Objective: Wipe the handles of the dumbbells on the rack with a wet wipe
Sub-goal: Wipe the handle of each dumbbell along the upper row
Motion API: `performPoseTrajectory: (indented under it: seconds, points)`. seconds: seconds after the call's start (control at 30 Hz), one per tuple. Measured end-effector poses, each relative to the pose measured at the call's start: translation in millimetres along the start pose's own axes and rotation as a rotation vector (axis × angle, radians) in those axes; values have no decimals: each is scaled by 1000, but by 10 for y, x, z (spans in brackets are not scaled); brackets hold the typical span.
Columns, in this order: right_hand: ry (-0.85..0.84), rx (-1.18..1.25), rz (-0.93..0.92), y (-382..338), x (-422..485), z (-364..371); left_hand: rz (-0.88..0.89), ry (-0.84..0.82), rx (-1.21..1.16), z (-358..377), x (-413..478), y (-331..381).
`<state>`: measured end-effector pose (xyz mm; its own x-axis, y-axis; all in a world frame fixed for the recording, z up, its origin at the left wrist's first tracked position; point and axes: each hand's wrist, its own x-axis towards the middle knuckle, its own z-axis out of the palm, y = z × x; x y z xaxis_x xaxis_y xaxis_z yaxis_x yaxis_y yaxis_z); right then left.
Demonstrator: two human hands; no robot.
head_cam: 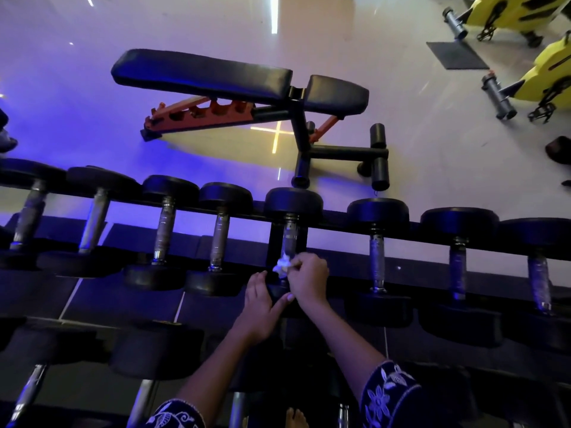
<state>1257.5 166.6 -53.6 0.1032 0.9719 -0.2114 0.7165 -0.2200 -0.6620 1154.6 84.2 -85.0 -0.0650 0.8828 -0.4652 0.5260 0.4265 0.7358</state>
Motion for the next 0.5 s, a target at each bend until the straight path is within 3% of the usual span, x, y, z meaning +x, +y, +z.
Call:
performPoseTrajectory:
  seconds: [0.3,0.5]
  points:
    - [93,56,44,-195,242,-8,34,61,-28,25,18,6]
    - [-35,131,184,97,-13,-9,26,58,-44,21,10,27]
